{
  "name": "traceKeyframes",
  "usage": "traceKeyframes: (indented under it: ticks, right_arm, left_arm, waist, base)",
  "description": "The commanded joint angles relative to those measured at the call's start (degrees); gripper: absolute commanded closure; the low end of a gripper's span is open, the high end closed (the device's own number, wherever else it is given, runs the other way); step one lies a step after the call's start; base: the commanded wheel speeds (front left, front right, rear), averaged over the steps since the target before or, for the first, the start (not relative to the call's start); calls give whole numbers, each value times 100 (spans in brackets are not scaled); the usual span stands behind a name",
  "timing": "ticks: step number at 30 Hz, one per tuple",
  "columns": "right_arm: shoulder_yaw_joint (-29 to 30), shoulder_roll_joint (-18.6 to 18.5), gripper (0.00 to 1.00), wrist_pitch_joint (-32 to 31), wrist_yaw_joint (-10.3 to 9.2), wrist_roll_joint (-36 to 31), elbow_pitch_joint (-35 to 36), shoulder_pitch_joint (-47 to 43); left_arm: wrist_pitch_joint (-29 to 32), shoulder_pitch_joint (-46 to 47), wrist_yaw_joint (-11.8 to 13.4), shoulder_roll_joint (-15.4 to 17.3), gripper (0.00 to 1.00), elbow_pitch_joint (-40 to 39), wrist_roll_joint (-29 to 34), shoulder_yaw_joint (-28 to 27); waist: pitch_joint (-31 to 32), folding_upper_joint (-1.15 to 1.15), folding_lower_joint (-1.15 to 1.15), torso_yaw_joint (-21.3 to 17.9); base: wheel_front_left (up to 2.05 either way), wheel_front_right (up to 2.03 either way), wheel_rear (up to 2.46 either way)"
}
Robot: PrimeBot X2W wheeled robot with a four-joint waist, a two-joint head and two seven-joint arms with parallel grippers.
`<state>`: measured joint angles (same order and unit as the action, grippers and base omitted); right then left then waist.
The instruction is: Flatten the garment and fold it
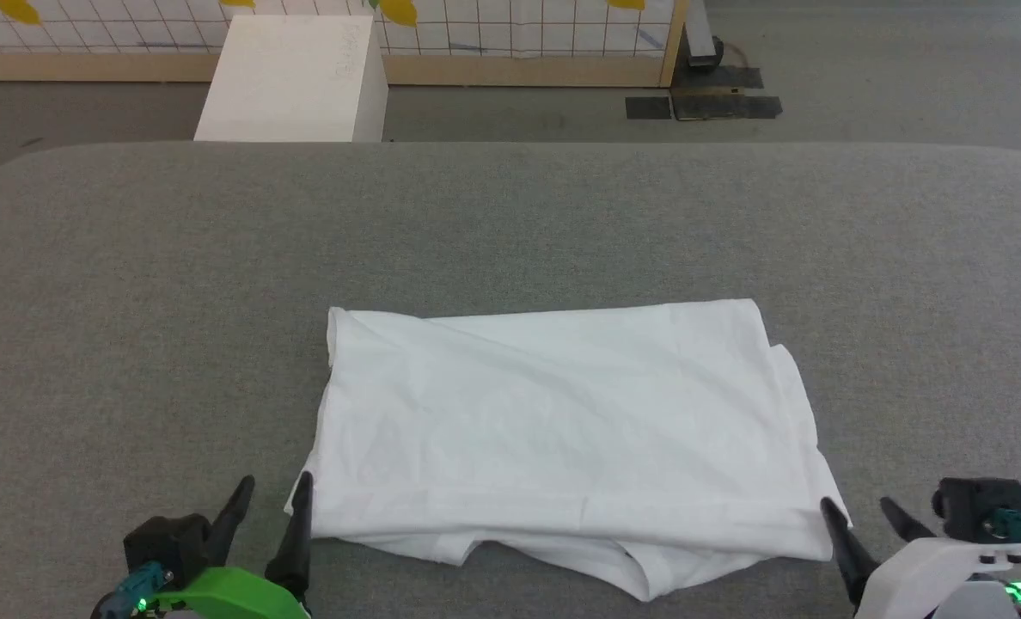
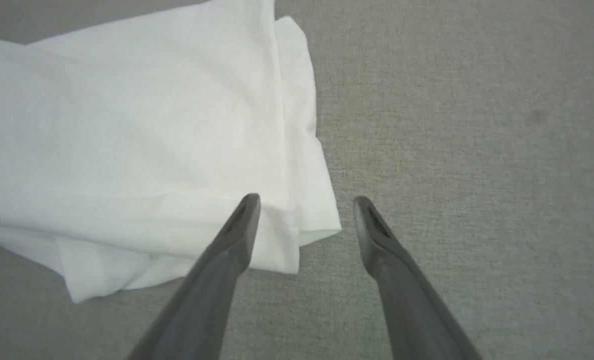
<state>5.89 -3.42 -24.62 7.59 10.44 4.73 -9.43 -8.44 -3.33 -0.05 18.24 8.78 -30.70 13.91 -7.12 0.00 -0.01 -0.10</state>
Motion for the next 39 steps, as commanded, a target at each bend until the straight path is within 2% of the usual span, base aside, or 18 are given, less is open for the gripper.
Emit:
traceKeyframes:
  ticks: [1,2,7,8,9,14,20,23,24,26,27,31,39]
  right_arm:
    - [99,28,0,147,-10,89,131,31]
    - [252,47,0,393,-10,244,257,175]
    - [394,52,0,850,-10,535,-203,634]
    - [414,53,0,896,-10,602,-411,752]
    - [421,53,0,904,-10,732,-1042,1081]
    - [354,54,0,705,-10,914,-2218,1699]
    - [239,54,0,205,-10,747,-3223,2204]
    - [128,54,0,-69,-10,741,-3485,2302]
    - [51,54,41,-167,-10,776,-3542,2313]
    - [-11,54,95,-212,-10,804,-3554,2316]
    - [-29,54,100,-212,-10,806,-3541,2310]
    - [76,54,100,-74,-10,702,-3375,2251]
    - [973,54,100,134,-10,-53,-2730,2037]
  left_arm:
    - [-192,-1,83,-37,0,-55,53,-61]
    - [-441,57,218,-67,0,-187,225,-146]
    - [-622,381,333,-176,0,-262,497,-314]
    - [-636,495,314,-201,0,-206,565,-338]
    - [-650,776,238,-324,0,-121,746,-425]
    - [-654,1062,23,-566,0,63,1023,-613]
    - [-654,1149,-179,-800,0,225,1245,-831]
    - [-655,1117,-269,-892,0,294,1311,-914]
    - [-655,1105,-302,-917,0,309,1332,-952]
    - [-655,1073,-355,-955,0,347,1364,-1012]
    - [-655,1065,-374,-969,0,355,1384,-1037]
    - [-655,1022,-432,-1031,0,365,1462,-1160]
    - [-655,957,-529,-1126,0,360,1566,-1337]
  waist:
    - [47,0,1,39]
    - [89,0,1,73]
    - [152,0,1,147]
    - [166,0,1,166]
    - [184,0,1,209]
    - [173,0,1,236]
    - [139,0,1,229]
    - [133,0,1,239]
    - [130,0,1,243]
    - [124,0,1,244]
    - [124,0,1,244]
    - [136,0,1,233]
    - [176,0,1,221]
  base:
    - [0,0,0]
    - [0,0,0]
    - [0,0,0]
    - [0,0,0]
    - [0,0,0]
    - [0,0,0]
    - [0,0,0]
    - [0,0,0]
    - [0,0,0]
    - [0,0,0]
    - [0,0,0]
    - [0,0,0]
    - [0,0,0]
